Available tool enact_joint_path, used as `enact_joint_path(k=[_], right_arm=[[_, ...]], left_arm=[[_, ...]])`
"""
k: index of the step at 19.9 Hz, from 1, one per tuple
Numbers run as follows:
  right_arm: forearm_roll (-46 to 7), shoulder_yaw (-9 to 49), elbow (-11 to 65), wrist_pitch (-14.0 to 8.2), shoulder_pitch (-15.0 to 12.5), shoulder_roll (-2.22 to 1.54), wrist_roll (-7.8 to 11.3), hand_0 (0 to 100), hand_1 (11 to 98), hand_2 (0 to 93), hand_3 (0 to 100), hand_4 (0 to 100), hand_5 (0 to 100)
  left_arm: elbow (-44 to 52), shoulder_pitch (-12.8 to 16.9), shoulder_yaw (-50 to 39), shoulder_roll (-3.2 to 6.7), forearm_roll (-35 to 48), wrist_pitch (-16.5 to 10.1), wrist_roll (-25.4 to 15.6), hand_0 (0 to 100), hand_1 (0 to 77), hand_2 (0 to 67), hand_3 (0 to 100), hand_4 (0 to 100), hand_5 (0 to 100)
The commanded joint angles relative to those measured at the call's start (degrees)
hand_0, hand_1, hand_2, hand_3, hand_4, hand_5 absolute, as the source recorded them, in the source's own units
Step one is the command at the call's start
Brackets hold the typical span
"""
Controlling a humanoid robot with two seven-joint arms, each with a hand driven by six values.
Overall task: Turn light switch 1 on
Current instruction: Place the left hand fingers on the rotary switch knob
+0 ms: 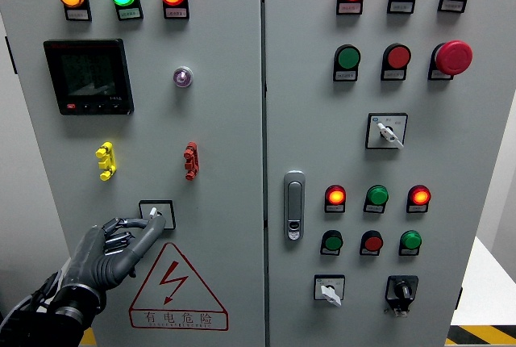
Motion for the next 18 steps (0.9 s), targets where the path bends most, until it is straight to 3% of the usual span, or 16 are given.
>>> enact_joint_path(k=[1,6,18], right_arm=[[-0.01,0.00,0.06,-0.01,0.01,0.01,0.00,0,19.6,0.0,19,19,11],[-0.01,0.00,0.06,-0.01,0.01,0.01,0.00,0,19.6,0.0,19,19,11],[-0.01,0.00,-0.03,-0.01,0.01,0.01,0.00,0,19.6,0.0,19,19,11]], left_arm=[[0.25,-0.07,0.22,-0.05,0.00,0.23,0.07,0,53.5,44.8,93,100,88],[0.42,-0.07,0.75,-0.14,0.00,2.17,0.07,0,53.3,44.9,93,100,89],[0.95,-1.30,1.28,-0.14,0.08,2.34,2.27,0,54.5,47.0,96,100,92]])
